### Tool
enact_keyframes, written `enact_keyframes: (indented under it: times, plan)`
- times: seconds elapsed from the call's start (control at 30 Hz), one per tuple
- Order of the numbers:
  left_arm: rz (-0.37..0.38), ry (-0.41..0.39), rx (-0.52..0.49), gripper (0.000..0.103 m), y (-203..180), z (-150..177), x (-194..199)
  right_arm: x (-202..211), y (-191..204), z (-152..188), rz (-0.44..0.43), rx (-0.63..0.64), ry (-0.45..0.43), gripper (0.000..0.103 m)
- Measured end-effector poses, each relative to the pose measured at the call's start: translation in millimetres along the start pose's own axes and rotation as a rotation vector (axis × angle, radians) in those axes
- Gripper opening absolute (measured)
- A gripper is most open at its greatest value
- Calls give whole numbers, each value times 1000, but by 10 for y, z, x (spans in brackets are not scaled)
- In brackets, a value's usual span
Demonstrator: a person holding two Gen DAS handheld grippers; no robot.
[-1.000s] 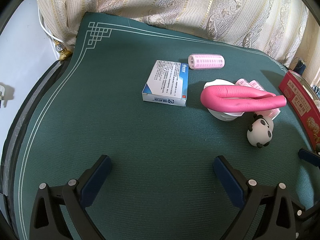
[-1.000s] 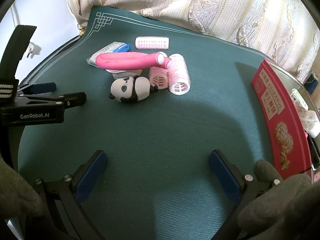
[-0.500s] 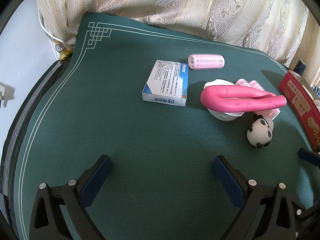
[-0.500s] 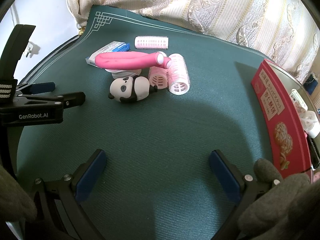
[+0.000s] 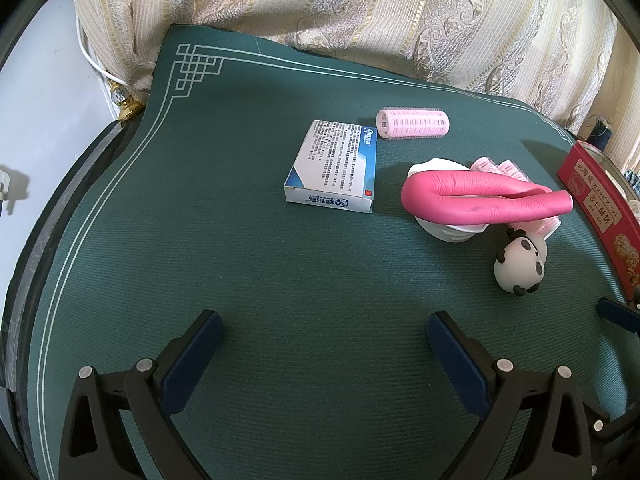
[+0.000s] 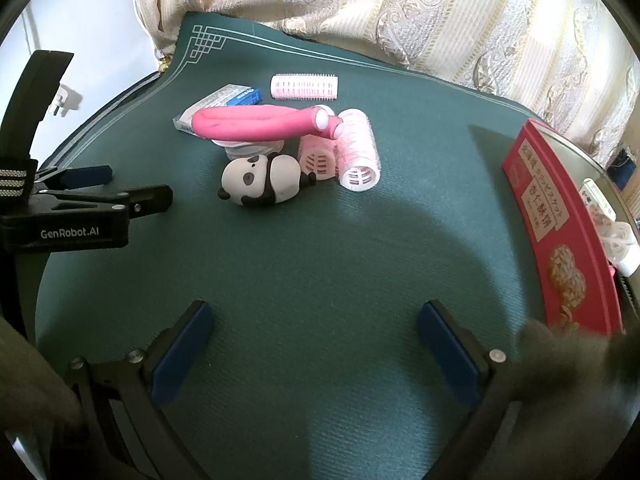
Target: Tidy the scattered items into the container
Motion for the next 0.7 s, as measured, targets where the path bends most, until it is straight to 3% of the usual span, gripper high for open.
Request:
enact_keyframes:
  times: [0.7]
  plan:
    - [7, 1, -12, 103, -36, -103, -78, -48, -3, -55, -12, 3, 6, 103]
Point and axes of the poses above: each gripper's, at about its wrist camera, not at the fingertips, and x roughly against the way its jaws point, y to its left, z to its underside, the point moved 2 cm from there along -x, roughly the way its jaws point, and after that the axes turned 2 degrees about -x, right-handed, at the moved point
